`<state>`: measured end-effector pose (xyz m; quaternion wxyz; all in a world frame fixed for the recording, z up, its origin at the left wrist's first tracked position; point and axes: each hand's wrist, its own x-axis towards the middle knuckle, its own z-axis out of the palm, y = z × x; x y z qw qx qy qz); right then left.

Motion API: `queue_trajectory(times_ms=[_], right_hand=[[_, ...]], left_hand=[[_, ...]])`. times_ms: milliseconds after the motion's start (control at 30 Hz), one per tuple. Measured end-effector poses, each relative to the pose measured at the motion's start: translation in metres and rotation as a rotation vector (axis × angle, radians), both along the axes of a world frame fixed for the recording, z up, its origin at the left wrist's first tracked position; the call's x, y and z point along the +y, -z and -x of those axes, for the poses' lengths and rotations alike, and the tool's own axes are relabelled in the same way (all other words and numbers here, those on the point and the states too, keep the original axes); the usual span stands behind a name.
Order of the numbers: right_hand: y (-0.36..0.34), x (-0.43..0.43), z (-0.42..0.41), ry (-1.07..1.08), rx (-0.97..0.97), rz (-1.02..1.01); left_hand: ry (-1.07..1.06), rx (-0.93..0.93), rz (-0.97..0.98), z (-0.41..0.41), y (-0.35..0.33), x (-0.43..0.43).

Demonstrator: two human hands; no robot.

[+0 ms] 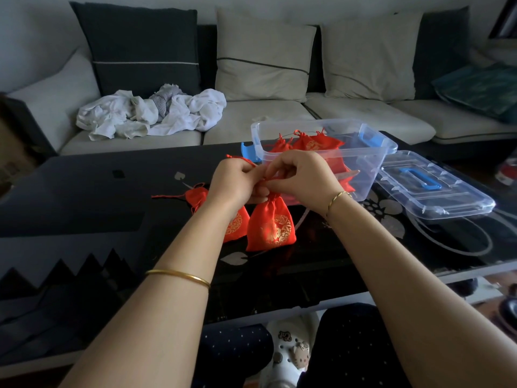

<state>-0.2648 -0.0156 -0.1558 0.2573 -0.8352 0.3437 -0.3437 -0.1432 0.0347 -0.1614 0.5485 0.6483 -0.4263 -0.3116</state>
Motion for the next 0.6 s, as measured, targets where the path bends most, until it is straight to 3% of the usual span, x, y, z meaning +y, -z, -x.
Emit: queue_trajectory(times_ms=[400,500,600], right_hand=[[-0.0020,0.0034,-0.0035,0.025,0.169,0.244],[0.0005,0.0020,-0.0018,0.032,0.136,0.179],[0.0037,-0.0006,-0.0002,0.049,0.014,-0.029]], left_hand=[[-0.049,0.005,0.027,-0.0014,-0.0017,0.0003],[-0.094,0.024,0.067,-0.0023,-0.0027,0.0022],[-0.167,0.031,0.096,-0.0040,-0.0048,0.0011]])
